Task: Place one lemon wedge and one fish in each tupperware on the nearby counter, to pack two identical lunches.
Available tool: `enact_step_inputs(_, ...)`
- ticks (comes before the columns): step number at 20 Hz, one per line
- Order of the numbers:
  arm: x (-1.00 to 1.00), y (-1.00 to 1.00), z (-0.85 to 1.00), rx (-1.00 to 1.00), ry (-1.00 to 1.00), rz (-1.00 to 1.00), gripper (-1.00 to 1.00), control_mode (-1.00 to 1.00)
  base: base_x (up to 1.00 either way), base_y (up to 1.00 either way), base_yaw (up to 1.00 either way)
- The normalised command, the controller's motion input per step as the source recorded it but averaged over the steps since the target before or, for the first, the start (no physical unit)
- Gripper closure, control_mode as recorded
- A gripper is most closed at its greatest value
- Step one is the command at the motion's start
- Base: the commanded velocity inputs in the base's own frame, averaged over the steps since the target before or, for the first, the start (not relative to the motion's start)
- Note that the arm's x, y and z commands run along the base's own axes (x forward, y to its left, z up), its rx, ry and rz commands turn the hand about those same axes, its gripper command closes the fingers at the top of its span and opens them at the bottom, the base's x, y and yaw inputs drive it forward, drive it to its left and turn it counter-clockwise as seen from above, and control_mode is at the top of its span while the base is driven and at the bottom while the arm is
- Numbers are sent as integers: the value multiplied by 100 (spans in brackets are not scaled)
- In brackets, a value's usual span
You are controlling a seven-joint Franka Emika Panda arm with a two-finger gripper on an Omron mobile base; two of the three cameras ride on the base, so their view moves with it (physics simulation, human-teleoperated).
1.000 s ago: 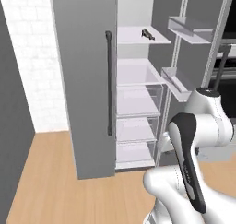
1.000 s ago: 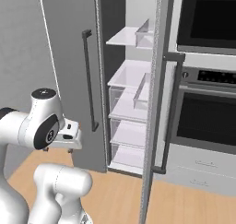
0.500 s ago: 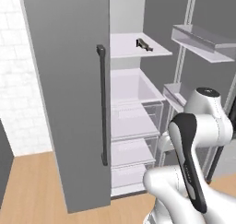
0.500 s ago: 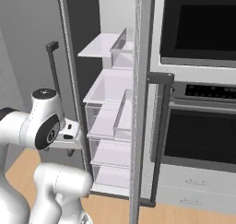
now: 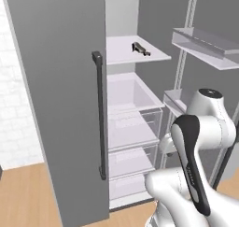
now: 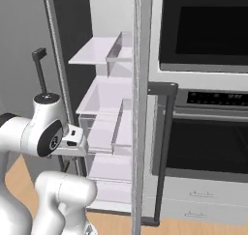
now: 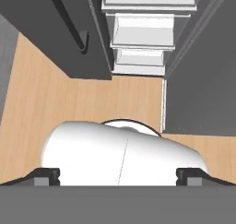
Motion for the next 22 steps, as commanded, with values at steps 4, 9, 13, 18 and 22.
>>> enact_step_inputs(4,0,0,0,0,0,0,-100,100,25,27,-19)
enact_step_inputs(9,0,0,0,0,0,0,-100,100,43,31,-14)
enact_step_inputs(13,0,0,0,0,0,0,-100,100,53,25,-10)
enact_step_inputs(18,-5,11,1,-2,-26,-1,-100,-100,0,0,0)
enact_step_inputs(22,-26,4,28,-1,-47,-12,-100,-100,0,0,0)
